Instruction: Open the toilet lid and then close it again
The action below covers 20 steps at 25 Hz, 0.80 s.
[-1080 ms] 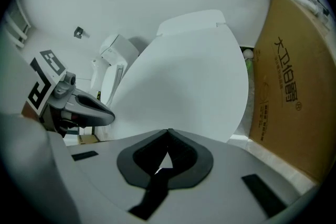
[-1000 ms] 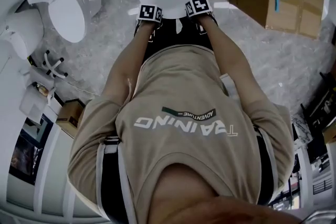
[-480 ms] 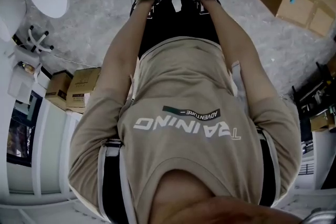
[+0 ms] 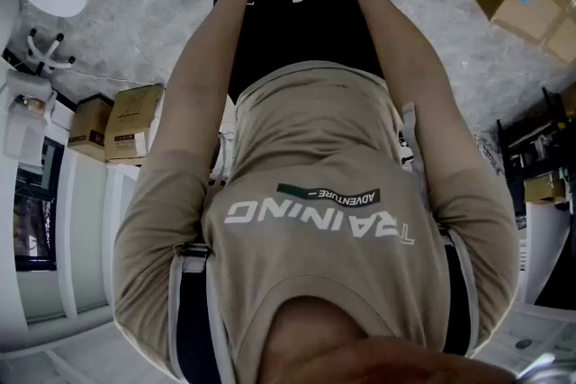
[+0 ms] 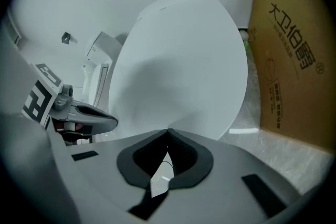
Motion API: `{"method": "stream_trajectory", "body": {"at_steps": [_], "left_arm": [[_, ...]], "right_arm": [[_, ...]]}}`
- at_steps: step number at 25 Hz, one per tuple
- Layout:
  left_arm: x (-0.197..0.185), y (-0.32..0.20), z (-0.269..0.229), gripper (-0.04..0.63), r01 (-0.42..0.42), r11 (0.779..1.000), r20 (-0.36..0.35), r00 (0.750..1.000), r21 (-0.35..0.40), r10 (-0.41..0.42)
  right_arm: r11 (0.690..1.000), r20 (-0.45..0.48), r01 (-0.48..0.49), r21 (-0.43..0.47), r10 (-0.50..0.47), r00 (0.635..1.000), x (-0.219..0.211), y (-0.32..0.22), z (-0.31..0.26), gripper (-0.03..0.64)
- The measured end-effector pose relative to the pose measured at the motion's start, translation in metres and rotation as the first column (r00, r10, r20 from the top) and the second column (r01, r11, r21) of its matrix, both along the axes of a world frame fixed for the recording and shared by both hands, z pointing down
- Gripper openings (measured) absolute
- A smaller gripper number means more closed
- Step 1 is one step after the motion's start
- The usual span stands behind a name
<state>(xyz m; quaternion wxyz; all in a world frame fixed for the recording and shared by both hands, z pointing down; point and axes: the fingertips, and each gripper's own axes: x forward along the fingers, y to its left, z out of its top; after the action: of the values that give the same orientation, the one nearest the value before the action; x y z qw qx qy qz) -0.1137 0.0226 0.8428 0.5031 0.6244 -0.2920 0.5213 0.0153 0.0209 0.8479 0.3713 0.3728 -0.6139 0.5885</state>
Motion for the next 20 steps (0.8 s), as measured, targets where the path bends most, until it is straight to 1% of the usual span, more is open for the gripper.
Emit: {"method": "stream_trajectory", "body": {"at_steps": [2,4,5,7,10,14,17,20], "left_arm": [[0.0,0.002,0.009,0.002,-0.035,0.999,0.006,0.999,-0.009,0.035],[-0.001,0.004,0.018,0.002,-0.049,0.998,0.014,0.999,-0.028,0.05],[-0.001,0.006,0.022,0.002,-0.052,0.998,0.017,0.998,-0.036,0.052],[0.0,0.005,0.031,0.002,-0.052,0.998,0.021,0.998,-0.043,0.053],[0.001,0.004,0.042,0.002,-0.044,0.998,0.032,0.998,-0.041,0.046],[0.0,0.006,0.046,0.003,-0.051,0.997,0.045,0.998,-0.057,0.054],[-0.001,0.009,0.044,0.003,-0.1,0.992,0.069,0.992,-0.083,0.106],[0.01,0.009,0.041,0.003,-0.12,0.987,0.055,0.99,-0.103,0.126]], "right_arm": [[1.0,-0.026,0.0,-0.016,-0.001,1.0,0.005,0.004,0.009,0.011],[1.0,-0.066,0.006,-0.004,-0.006,0.998,0.01,0.005,0.016,0.011],[1.0,-0.071,0.008,-0.002,-0.008,0.997,0.011,0.005,0.02,0.011],[1.0,-0.062,0.029,0.001,-0.029,0.998,0.011,0.004,0.027,0.011],[0.996,-0.032,0.092,-0.005,-0.092,0.995,0.005,0.003,0.035,0.011],[0.993,-0.021,0.117,-0.016,-0.117,0.993,0.002,0.005,0.038,0.011],[0.994,-0.069,0.097,-0.043,-0.1,0.993,0.005,0.006,0.038,0.011],[0.996,-0.106,0.065,-0.068,-0.072,0.992,0.012,0.007,0.035,0.011]]}}
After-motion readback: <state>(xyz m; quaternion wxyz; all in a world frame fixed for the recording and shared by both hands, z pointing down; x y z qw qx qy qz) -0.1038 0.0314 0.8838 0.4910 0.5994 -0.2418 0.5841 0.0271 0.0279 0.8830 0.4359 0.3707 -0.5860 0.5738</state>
